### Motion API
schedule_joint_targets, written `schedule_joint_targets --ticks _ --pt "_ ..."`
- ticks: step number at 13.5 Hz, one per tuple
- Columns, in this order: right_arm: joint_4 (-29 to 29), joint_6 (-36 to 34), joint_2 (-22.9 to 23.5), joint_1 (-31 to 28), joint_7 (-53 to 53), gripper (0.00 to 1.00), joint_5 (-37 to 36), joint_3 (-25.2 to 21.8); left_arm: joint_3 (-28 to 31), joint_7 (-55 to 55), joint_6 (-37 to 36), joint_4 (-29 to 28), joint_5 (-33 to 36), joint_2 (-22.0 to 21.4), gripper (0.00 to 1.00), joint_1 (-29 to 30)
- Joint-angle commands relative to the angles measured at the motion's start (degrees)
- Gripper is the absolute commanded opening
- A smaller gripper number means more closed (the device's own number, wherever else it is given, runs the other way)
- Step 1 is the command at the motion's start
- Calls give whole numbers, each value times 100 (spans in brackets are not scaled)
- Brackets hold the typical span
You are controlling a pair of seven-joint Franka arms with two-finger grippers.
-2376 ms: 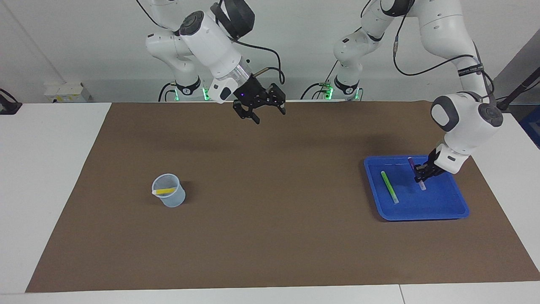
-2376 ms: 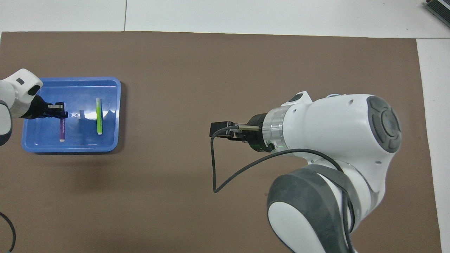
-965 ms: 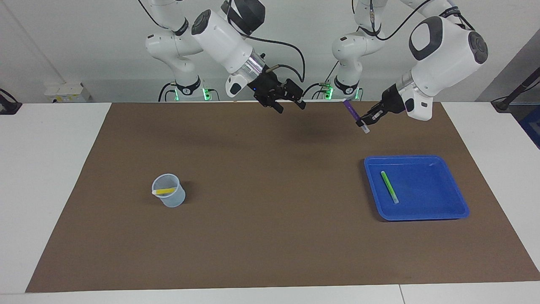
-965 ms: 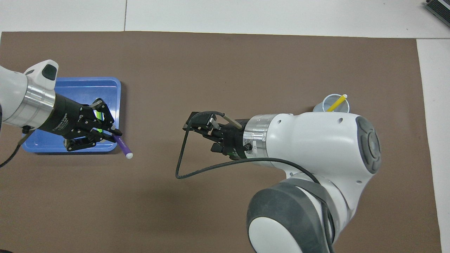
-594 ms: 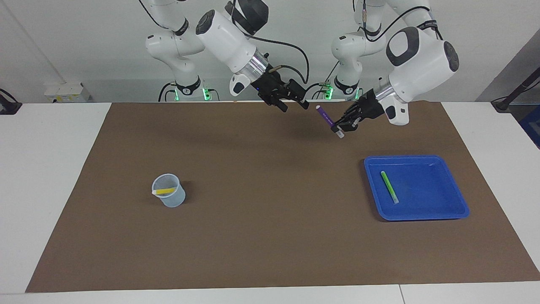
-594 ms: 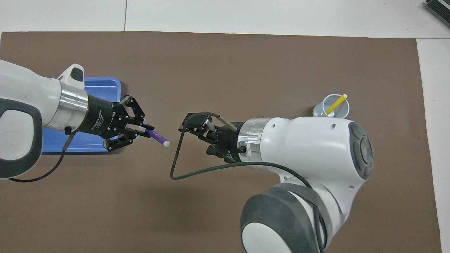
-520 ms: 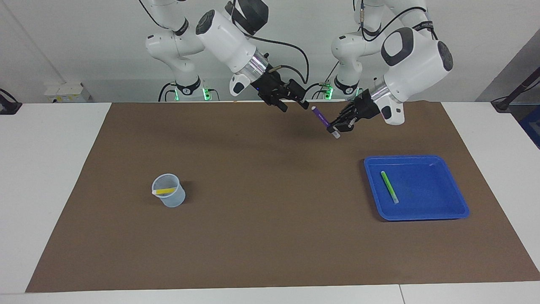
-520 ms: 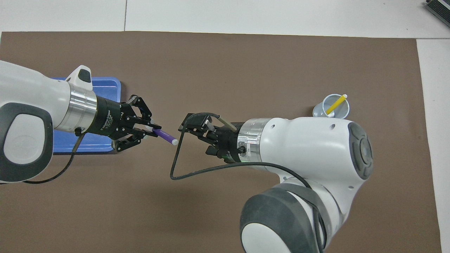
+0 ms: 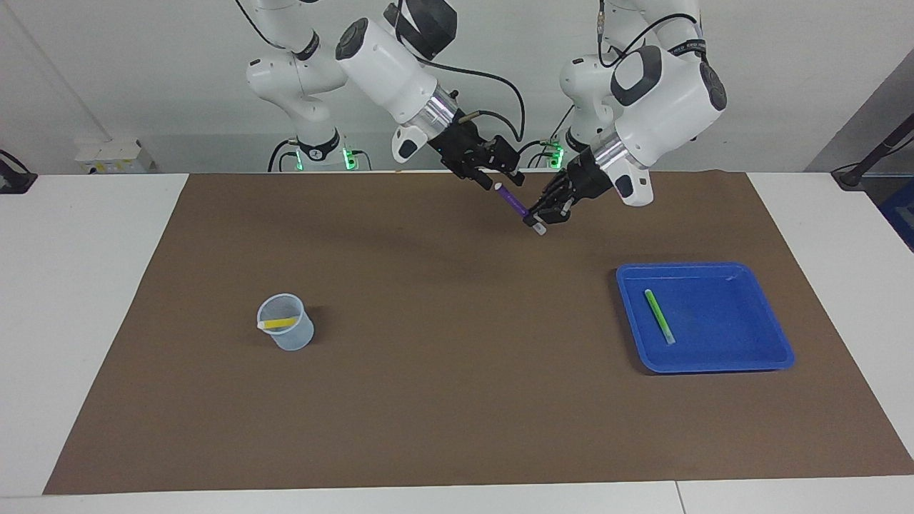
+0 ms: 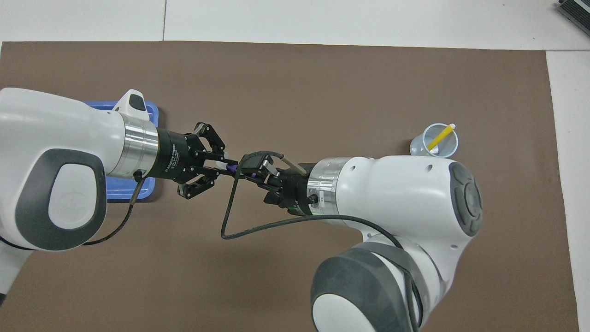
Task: Transfer and insert pens with both arms
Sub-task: 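Grasp the purple pen with the right gripper while the left gripper holds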
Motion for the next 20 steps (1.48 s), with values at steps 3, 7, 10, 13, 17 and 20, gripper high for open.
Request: schedule_joint_targets --ticks 3,7,10,13,17,20 --pt "-65 153 25 -60 -405 74 134 18 77 -56 154 -212 -127 -191 0 -118" --pt "-57 153 43 -51 -414 49 134 27 77 -56 163 -212 -127 -191 0 -118" --pt "-57 161 43 -51 -414 41 134 27 77 -56 172 -212 -127 -191 0 -118" --pt "-57 161 43 -51 -423 37 134 27 86 -56 154 -212 -127 -191 0 -118" --pt "-48 161 96 -69 -502 37 143 27 86 -56 154 -212 -118 -191 0 -118" --pt "-13 467 139 -43 -493 39 134 27 86 -47 145 -212 -118 -191 0 -109"
